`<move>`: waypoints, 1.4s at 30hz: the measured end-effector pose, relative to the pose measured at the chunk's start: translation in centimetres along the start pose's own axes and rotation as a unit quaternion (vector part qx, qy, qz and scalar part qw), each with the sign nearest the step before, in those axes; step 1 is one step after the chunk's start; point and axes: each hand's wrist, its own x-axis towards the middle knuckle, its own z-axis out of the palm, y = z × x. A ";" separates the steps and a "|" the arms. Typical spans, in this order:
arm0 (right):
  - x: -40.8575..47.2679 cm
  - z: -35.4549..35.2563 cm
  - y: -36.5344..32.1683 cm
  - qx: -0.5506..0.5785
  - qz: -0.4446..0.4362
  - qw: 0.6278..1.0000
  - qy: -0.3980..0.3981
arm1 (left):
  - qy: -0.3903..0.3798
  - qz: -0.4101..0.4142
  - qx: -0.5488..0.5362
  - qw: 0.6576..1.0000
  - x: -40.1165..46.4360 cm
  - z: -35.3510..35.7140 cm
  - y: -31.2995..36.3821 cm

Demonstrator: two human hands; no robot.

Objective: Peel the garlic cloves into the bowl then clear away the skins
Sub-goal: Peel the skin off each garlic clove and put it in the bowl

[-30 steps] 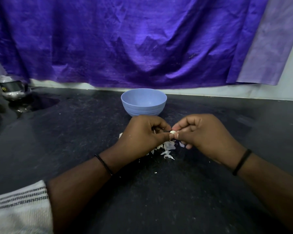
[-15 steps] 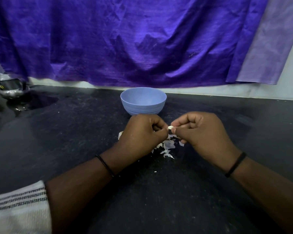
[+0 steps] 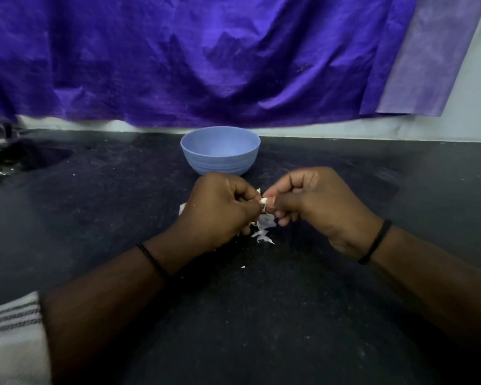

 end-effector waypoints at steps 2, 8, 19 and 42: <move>0.1 0.0 0.0 0.023 0.028 0.999 -0.012 | -0.006 -0.015 -0.012 1.000 -0.1 0.0 0.2; 0.3 -0.1 0.2 0.125 0.097 0.985 -0.063 | -0.033 -0.065 -0.075 0.994 -0.1 -0.1 0.6; 0.6 -0.6 0.3 0.185 0.131 0.967 -0.113 | -0.065 -0.085 -0.135 0.985 -0.2 -0.6 0.8; 1.1 0.2 1.9 -0.426 -0.308 0.849 0.046 | 0.032 0.140 0.229 0.963 0.3 0.2 -0.3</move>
